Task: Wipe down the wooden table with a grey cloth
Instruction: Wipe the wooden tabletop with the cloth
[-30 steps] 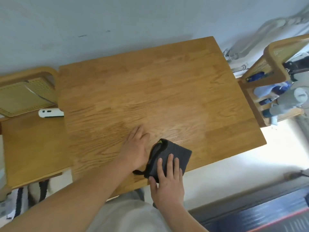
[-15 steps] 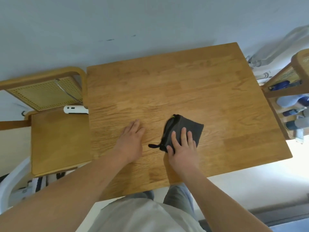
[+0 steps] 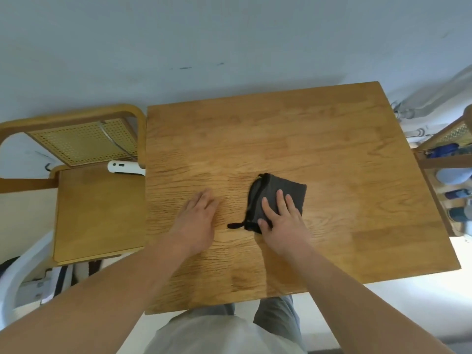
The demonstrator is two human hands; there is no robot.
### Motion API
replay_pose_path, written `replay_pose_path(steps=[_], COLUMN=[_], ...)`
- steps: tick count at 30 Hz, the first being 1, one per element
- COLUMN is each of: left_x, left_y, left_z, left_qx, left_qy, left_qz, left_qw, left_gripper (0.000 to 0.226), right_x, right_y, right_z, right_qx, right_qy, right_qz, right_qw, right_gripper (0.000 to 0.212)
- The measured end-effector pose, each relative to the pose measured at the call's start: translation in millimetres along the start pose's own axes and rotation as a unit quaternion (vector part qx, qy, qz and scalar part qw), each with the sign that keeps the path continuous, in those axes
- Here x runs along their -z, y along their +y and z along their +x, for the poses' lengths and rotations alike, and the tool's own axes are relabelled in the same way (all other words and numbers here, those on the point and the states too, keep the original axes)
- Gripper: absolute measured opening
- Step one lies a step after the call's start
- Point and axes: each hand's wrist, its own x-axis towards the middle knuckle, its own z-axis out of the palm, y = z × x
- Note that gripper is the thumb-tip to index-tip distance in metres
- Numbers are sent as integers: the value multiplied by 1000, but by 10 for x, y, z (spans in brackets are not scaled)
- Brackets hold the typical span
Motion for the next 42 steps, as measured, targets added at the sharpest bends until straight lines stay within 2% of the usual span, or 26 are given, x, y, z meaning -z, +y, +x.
replay_pose_path(steps=[4, 10, 13, 17, 20, 23, 26, 28, 29, 31, 33, 35, 37, 42], left_x=[-127, -269, -284, -271, -257, -206, -111, -33, 16, 110, 189, 248, 310, 488], left_y=[-80, -130, -15, 205, 306, 347, 346, 332, 323, 296, 264, 244, 244, 211], left_z=[-164, -286, -219, -94, 27, 135, 185, 216, 238, 311, 407, 528, 659, 975], left_qx=[-10, -32, -55, -93, -109, -98, -87, -72, -62, -50, -42, -27, -6, 88], left_qy=[-4, -2, -4, -13, -18, -26, -20, -13, -11, -8, -6, -13, -28, -65], left_qz=[-22, -30, -31, -34, -16, -9, 2, 9, 10, 16, 32, 52, 70, 54], left_qw=[1000, 999, 998, 995, 994, 995, 996, 997, 998, 999, 999, 998, 997, 993], left_gripper=[75, 74, 73, 72, 72, 74, 74, 72, 72, 74, 77, 84, 92, 126], right_x=[-204, -1040, -1243, -1084, -822, -568, -458, -456, -470, -443, -344, -158, 87, 776], right_y=[-239, -303, 19, 633, 933, 1000, 613, 238, 87, -84, -28, 164, 349, 542], right_z=[-107, -791, -1061, -1174, -1116, -940, -681, -563, -515, -447, -334, -156, 66, 795], right_qx=[-19, 97, 132, 135, 61, -55, -172, -198, -179, -88, 21, 88, 94, -11], right_qy=[32, 46, 37, 58, 79, 93, 95, 95, 91, 69, 40, 10, -10, -5], right_qz=[-8, -63, -105, -135, -105, -46, 50, 85, 78, 40, -11, -54, -79, -36], right_qw=[999, 992, 985, 980, 989, 993, 979, 972, 976, 993, 999, 995, 992, 999], right_gripper=[62, 61, 58, 55, 54, 55, 60, 63, 64, 64, 63, 62, 61, 64])
